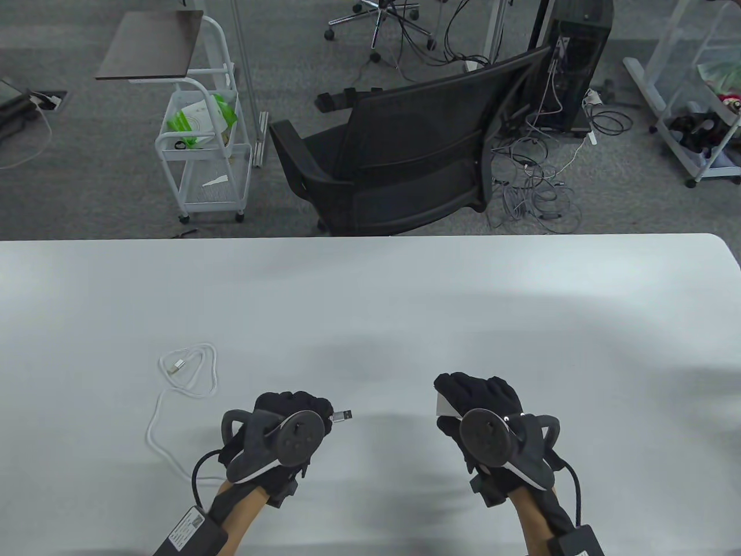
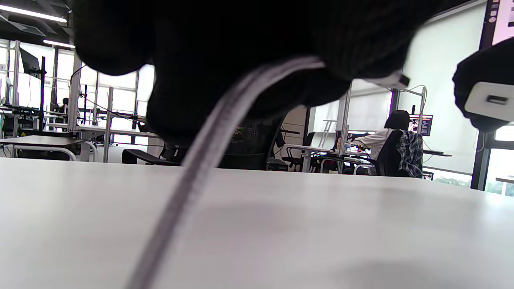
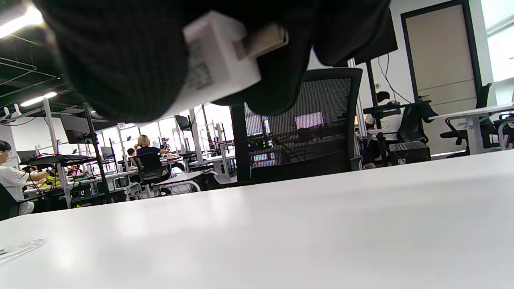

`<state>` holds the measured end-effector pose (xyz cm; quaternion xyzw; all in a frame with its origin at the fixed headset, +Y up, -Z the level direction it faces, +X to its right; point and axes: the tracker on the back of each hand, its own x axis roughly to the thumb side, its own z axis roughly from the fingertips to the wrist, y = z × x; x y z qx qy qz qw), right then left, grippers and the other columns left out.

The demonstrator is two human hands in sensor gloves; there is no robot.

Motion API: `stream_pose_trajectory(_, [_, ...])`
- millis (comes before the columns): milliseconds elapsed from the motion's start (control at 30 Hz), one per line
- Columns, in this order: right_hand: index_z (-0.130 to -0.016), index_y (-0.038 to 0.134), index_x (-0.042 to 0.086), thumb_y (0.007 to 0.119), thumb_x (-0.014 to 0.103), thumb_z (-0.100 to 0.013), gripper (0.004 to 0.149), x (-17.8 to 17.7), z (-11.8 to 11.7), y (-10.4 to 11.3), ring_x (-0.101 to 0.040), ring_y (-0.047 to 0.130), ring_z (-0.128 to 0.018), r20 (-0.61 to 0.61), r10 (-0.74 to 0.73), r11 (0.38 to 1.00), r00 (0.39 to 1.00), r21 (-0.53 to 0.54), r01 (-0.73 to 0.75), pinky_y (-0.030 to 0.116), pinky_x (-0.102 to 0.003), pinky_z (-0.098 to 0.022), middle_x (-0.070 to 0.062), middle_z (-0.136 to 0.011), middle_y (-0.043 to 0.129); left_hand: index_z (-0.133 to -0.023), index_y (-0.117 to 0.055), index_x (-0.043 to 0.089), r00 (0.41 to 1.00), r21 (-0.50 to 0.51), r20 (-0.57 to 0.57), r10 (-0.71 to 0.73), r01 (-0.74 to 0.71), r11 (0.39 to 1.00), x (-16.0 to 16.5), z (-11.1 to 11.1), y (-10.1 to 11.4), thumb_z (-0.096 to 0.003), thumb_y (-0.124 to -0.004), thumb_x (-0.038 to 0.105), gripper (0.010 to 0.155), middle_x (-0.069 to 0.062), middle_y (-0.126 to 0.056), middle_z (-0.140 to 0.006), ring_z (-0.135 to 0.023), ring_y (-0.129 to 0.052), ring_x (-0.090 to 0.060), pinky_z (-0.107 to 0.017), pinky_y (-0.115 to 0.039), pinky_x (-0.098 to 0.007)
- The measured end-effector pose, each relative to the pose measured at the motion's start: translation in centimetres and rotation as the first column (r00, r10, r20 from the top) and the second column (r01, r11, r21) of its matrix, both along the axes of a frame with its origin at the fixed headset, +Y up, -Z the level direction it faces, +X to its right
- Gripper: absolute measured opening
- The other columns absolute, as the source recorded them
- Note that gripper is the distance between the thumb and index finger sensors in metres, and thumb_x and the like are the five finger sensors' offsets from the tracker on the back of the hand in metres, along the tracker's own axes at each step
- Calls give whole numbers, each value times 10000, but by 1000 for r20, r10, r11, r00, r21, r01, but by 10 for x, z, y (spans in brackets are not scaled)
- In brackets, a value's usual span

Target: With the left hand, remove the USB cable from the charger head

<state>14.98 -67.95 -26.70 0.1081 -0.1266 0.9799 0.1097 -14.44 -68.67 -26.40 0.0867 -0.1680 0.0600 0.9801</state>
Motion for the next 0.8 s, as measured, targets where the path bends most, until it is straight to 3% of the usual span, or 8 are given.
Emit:
stream_pose_trajectory(133, [-939,700,341,917,413,-320,661,2,-4,-6,-229,928,-890,23,2,1000,1000,-22,-1,667,-522,-728,34,-988,816,-694,-931,286,1000,-18,2,6,-6,1000,0,0,-1,-305,-791,437,441,30,-1076,-604,-495,-1096,-242,-552,-803,-524])
stream_pose_trajectory(367, [-944,682,348,910,426,-317,671,-2,-20,-40,-207,937,-896,93,110,982,989,-162,-94,666,-494,-745,37,-1000,780,-695,-932,287,1000,-39,-6,1,-1,999,-1,-1,-4,-306,-791,436,440,25,-1076,-607,-501,-1095,-245,-556,-800,-525])
stream_pose_trajectory(467, [-941,681,360,911,435,-315,672,-5,-28,-59,-192,941,-898,125,148,961,981,-252,-113,660,-479,-756,55,-996,786,-696,-932,286,1000,-59,-5,-2,2,998,-1,-1,-7,-305,-791,435,442,27,-1076,-610,-504,-1094,-247,-557,-798,-527])
stream_pose_trajectory(600, [-931,689,399,905,461,-308,662,-13,-36,-87,-178,919,-923,126,304,897,944,-371,-239,634,-497,-776,104,-979,823,-696,-932,288,1000,-71,-1,-20,20,997,0,-2,-10,-305,-791,435,442,29,-1075,-610,-506,-1093,-245,-560,-796,-526])
stream_pose_trajectory(800, [-927,679,418,903,477,-302,667,-16,-37,-90,-162,896,-928,142,329,894,933,-364,-260,623,-504,-780,129,-975,824,-697,-933,285,1000,-80,1,-21,21,997,0,-3,-11,-305,-792,434,442,26,-1075,-610,-508,-1092,-249,-561,-794,-528])
